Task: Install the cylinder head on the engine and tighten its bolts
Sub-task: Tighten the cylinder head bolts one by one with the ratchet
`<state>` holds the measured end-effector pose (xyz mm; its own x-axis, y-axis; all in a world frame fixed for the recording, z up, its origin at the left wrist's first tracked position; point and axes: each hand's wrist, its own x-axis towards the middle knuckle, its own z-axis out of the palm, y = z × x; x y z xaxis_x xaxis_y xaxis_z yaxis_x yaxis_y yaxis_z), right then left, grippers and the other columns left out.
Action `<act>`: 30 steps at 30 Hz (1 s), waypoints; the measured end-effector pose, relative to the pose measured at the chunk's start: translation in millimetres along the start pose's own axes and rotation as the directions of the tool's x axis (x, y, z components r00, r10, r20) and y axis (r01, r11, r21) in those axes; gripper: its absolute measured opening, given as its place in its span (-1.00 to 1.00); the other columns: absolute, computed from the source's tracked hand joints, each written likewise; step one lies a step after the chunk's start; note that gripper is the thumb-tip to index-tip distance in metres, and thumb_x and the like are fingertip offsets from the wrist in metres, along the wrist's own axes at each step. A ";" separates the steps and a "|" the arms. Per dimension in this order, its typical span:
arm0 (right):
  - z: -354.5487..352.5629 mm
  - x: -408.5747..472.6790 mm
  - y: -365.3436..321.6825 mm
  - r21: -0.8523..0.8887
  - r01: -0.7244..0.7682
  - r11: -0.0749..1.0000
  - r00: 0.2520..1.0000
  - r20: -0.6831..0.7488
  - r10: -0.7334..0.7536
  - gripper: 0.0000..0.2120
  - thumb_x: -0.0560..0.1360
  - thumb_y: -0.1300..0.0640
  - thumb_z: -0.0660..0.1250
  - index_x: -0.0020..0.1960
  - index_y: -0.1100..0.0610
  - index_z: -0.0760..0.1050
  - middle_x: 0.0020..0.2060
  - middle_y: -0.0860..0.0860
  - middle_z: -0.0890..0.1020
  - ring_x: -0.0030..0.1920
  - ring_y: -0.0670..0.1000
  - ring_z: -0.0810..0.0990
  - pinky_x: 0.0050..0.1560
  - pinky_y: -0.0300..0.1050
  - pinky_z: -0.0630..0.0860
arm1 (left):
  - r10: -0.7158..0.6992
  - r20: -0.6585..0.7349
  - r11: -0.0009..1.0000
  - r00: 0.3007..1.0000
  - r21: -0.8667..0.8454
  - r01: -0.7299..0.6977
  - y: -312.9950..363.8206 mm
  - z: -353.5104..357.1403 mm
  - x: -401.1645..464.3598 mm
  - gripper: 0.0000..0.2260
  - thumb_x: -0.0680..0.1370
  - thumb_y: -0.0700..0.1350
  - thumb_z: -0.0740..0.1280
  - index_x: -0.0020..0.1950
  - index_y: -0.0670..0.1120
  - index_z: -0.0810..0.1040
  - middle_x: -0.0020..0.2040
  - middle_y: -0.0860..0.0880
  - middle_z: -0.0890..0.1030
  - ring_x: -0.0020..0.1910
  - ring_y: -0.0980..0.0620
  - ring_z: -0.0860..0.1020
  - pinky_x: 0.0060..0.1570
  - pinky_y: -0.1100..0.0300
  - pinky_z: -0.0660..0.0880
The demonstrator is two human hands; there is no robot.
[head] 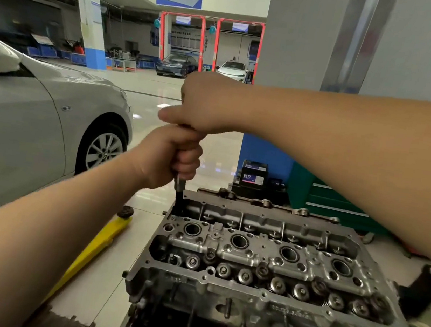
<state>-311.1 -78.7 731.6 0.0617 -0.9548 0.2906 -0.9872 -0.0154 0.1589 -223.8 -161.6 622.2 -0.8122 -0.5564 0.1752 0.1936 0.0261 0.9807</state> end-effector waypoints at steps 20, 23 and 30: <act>6.4 0.8 4.5 -0.118 0.041 0.992 0.987 -0.151 -0.059 -0.46 0.61 -0.36 0.20 -0.32 0.03 0.34 -0.40 -0.03 0.40 -0.40 -0.05 0.33 -0.37 -0.09 0.20 | 0.140 -0.661 0.990 0.737 0.113 -0.086 -31.7 49.2 -16.2 -0.76 0.58 -0.07 0.39 -0.13 -0.11 0.37 -0.24 -0.14 0.33 -0.26 -0.11 0.29 -0.17 -0.03 0.26; 4.1 -1.9 9.5 -0.146 0.011 0.989 0.986 -0.162 -0.035 -0.43 0.59 -0.40 0.20 -0.31 0.05 0.38 -0.38 -0.04 0.40 -0.39 -0.02 0.35 -0.37 -0.11 0.19 | 0.113 -0.591 0.990 0.799 0.136 -0.040 -26.8 44.4 -8.3 -0.66 0.58 0.00 0.37 -0.23 -0.14 0.32 -0.33 -0.14 0.28 -0.39 -0.08 0.23 -0.30 0.02 0.19; -11.7 -6.0 23.7 0.006 0.260 0.966 0.964 0.065 -0.260 -0.85 0.68 0.01 0.24 0.18 -0.02 0.54 -0.15 -0.21 0.52 -0.15 -0.10 0.53 -0.25 -0.33 0.32 | -0.073 0.235 0.997 0.969 0.045 0.065 -12.8 -9.4 -8.5 -0.53 0.61 -0.01 0.22 -0.41 0.00 0.04 -0.46 -0.01 0.00 -0.47 0.00 -0.01 -0.34 0.07 0.00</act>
<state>-333.2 -69.9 744.7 0.3061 -0.9354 0.1772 -0.9382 -0.2648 0.2230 -214.2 -165.0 607.4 -0.9307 -0.3462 0.1181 0.1160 0.0271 0.9929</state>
